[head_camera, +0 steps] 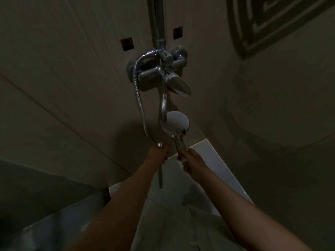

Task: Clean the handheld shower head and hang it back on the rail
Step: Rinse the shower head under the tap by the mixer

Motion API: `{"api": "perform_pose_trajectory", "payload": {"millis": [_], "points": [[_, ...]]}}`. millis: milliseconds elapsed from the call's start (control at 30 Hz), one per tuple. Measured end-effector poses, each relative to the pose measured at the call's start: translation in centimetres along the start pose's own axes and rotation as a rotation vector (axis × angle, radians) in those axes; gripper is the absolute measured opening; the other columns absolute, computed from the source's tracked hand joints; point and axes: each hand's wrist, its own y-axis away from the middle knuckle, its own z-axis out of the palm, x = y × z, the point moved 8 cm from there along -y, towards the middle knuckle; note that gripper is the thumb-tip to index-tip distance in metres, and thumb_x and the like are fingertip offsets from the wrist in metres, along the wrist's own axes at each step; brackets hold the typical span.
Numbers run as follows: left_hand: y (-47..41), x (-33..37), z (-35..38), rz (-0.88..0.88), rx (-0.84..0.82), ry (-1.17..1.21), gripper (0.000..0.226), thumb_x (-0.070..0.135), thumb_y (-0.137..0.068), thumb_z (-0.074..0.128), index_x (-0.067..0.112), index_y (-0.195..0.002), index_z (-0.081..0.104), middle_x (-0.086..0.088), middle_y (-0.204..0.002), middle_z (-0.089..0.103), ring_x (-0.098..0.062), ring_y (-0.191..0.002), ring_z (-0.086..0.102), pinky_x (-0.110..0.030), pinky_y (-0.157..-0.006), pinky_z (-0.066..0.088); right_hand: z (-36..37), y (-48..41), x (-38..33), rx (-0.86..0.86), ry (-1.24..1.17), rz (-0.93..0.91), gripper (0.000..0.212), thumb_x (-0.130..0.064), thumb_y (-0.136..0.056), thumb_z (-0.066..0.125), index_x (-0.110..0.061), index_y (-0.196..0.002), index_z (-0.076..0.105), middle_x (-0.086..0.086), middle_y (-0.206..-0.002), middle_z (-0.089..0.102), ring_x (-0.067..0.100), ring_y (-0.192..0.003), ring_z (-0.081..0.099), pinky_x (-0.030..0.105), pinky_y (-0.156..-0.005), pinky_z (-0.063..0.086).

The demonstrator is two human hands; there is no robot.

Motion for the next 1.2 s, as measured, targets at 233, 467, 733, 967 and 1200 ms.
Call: {"api": "perform_pose_trajectory", "payload": {"millis": [233,467,733,967,1200], "points": [[0.2,-1.7,2.5,-0.049,-0.179,-0.023,0.027,0.041,-0.090,0.056,0.017,-0.078,0.062,-0.001,-0.071,0.060,-0.009,-0.047,0.042,-0.017,-0.041,0.030,0.5,-1.3,0.4,-0.010,0.029,0.011,0.034,-0.035,-0.090,0.058,-0.012,-0.116,0.062,0.011,-0.086,0.062,0.006,-0.047,0.044,0.016,-0.039,0.032],[-0.5,-2.9,2.7,-0.090,-0.132,0.015,0.038,0.045,-0.090,0.055,0.014,-0.068,0.058,-0.005,-0.060,0.054,-0.014,-0.050,0.047,-0.022,-0.046,0.033,0.6,-2.3,2.2,-0.016,0.119,0.057,0.055,-0.050,-0.084,0.061,-0.004,-0.114,0.060,0.014,-0.085,0.059,0.013,-0.057,0.049,0.019,-0.043,0.035],[-0.6,-3.5,3.4,-0.038,-0.183,-0.034,0.029,0.043,-0.088,0.059,0.016,-0.078,0.059,-0.005,-0.063,0.056,-0.009,-0.043,0.051,-0.018,-0.041,0.032,0.2,-1.0,2.7,-0.081,0.100,0.057,0.028,-0.043,-0.090,0.057,-0.017,-0.100,0.059,0.016,-0.084,0.053,0.012,-0.052,0.038,0.015,-0.038,0.025],[0.0,-4.4,5.4,-0.105,-0.317,-0.052,0.026,0.030,-0.094,0.052,0.016,-0.072,0.055,-0.006,-0.065,0.053,-0.013,-0.054,0.048,-0.023,-0.050,0.030,-1.1,0.7,3.0,-0.064,0.079,0.022,0.023,-0.039,-0.095,0.049,-0.018,-0.090,0.056,-0.007,-0.049,0.057,0.003,-0.033,0.038,0.015,-0.031,0.025],[-0.2,-4.5,6.2,-0.167,-0.403,0.083,0.022,0.019,-0.095,0.050,0.010,-0.080,0.063,-0.011,-0.077,0.060,-0.018,-0.068,0.056,-0.026,-0.062,0.045,-1.1,1.3,2.6,0.005,0.165,0.007,0.022,-0.035,-0.094,0.053,-0.018,-0.107,0.056,0.004,-0.076,0.056,-0.001,-0.035,0.044,0.012,-0.033,0.030]]}}
